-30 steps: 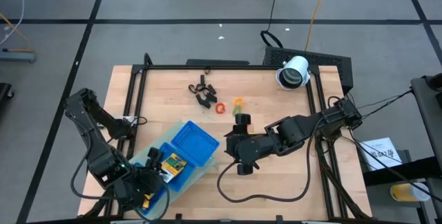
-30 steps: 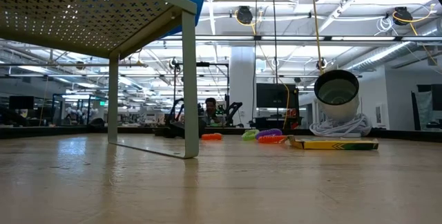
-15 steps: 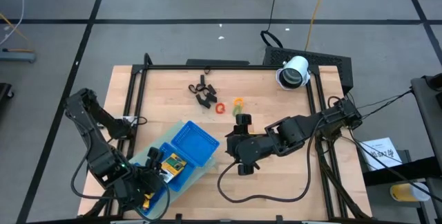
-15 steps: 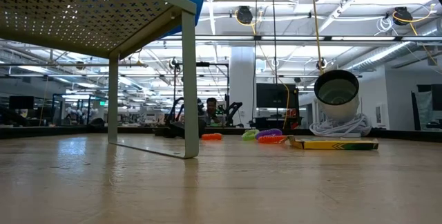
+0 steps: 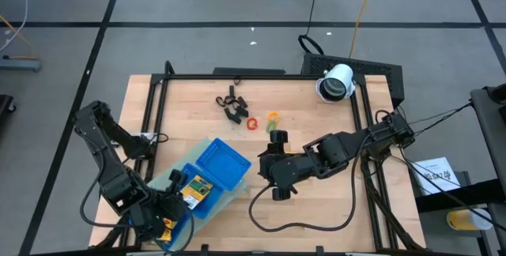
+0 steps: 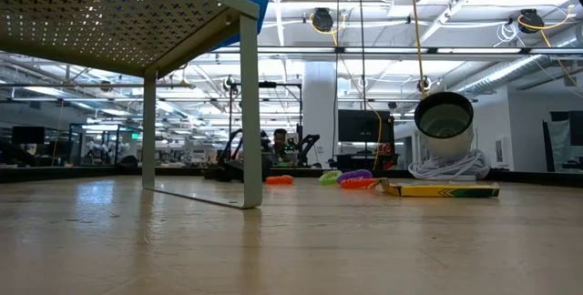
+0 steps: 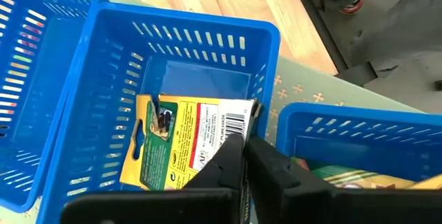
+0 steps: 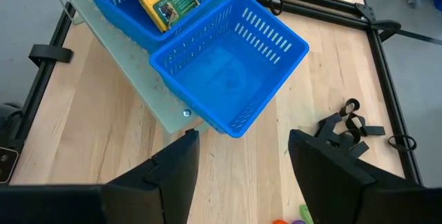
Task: Pick & Place Office Desk Supplies
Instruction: Put the yellow crayon box into the bottom blue basket on the shelf
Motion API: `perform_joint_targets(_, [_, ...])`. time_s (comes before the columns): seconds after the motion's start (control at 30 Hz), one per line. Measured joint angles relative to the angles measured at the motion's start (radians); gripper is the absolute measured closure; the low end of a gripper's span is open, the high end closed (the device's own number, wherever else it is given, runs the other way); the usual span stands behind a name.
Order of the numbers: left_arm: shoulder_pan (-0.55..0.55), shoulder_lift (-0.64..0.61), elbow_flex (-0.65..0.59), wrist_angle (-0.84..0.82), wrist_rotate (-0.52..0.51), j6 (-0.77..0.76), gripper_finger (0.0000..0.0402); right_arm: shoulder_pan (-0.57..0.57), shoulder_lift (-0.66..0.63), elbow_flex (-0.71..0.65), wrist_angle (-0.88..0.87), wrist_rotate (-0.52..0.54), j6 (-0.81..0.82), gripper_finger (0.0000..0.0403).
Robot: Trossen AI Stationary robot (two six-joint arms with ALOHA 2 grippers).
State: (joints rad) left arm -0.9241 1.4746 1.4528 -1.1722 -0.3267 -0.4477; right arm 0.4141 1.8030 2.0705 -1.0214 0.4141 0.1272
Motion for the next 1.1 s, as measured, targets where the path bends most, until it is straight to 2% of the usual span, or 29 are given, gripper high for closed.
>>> perform_joint_targets(0.5, [0.000, 0.000, 0.000, 0.016, -0.035, 0.082, 0.0395, 0.001, 0.000, 0.000, 0.003, 0.000, 0.018, 0.0191])
perform_joint_targets(0.8, [0.000, -0.044, -0.001, 0.064, -0.072, 0.098, 0.0397, 0.001, 0.000, 0.000, 0.003, -0.001, 0.018, 0.0191])
perform_joint_targets(1.0, [-0.003, -0.090, -0.001, 0.076, -0.111, 0.091, 0.0397, 0.001, 0.000, 0.000, 0.003, -0.001, 0.018, 0.0190])
perform_joint_targets(1.1, [-0.015, -0.122, 0.019, 0.070, -0.112, 0.022, 0.0395, 0.001, 0.000, 0.000, 0.003, -0.001, 0.018, 0.0190])
